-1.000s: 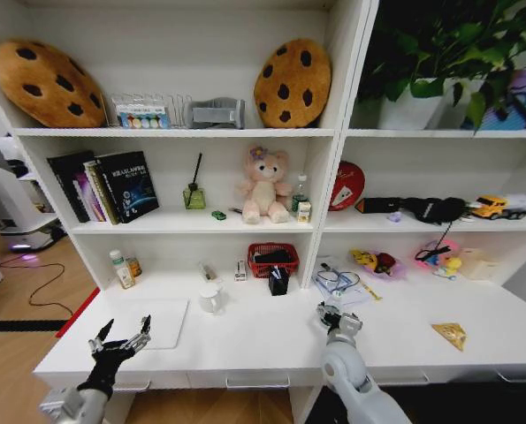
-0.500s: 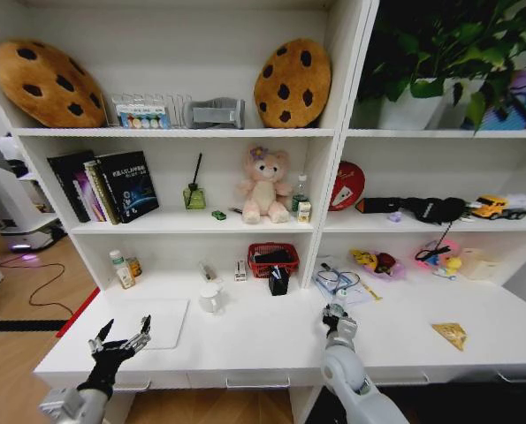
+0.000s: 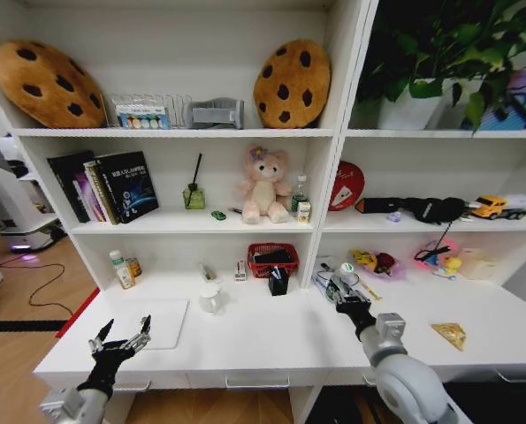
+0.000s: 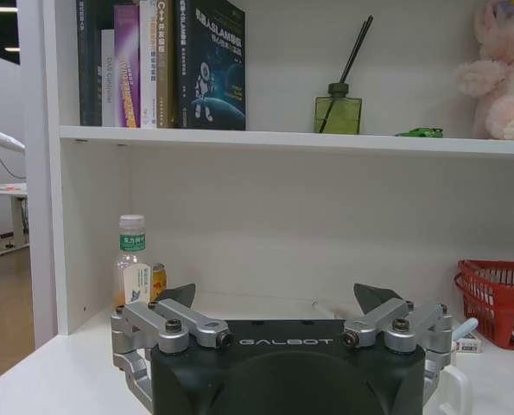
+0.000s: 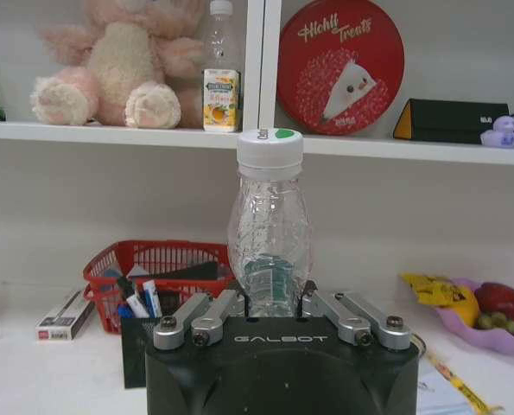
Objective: Organize the objects on the table.
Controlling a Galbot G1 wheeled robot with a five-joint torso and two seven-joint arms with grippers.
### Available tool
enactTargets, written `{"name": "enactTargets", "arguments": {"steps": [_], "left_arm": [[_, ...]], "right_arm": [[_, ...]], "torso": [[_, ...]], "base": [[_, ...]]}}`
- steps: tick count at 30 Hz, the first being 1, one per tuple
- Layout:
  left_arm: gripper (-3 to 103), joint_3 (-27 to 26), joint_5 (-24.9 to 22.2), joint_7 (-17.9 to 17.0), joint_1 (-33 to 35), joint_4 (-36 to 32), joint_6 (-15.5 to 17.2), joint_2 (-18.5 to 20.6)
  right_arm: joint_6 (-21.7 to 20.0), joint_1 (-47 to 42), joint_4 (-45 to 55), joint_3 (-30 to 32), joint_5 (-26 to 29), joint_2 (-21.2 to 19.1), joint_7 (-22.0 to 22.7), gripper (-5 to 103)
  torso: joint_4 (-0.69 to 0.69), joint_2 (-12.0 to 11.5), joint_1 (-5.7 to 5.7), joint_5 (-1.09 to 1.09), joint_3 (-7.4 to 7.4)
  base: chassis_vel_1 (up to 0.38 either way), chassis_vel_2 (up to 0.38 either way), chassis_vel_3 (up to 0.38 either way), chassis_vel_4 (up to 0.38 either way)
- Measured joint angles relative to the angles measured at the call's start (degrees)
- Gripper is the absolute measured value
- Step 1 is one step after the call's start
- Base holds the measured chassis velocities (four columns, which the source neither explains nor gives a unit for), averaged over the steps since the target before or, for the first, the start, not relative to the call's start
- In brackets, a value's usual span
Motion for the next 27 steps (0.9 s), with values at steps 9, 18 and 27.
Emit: {"name": "enactTargets", "arguments": {"steps": [9, 18, 27], "left_arm": [[100, 0.0, 0.0, 0.0, 0.0, 0.0, 0.0, 0.0], [100, 0.0, 0.0, 0.0, 0.0, 0.0, 0.0, 0.0], [100, 0.0, 0.0, 0.0, 0.0, 0.0, 0.0, 0.0]], "right_arm": [[-2.5, -9.2, 7.8, -1.8, -4.1, 8.8, 4.3, 24], [-2.1, -10.3, 7.4, -2.7, -6.4, 10.5, 5.1, 24], [0.7, -9.2, 3.6, -2.9, -7.2, 10.3, 5.4, 24]], "torso": [[0.01, 0.0, 0.01, -0.01, 0.0], [0.01, 0.0, -0.01, -0.01, 0.0], [-0.01, 0.0, -0.08, 0.01, -0.02]], "base": [[0.048, -0.038, -0.049, 0.043], [0.184, -0.197, -0.19, 0.194], [0.177, -0.186, -0.196, 0.193]]}}
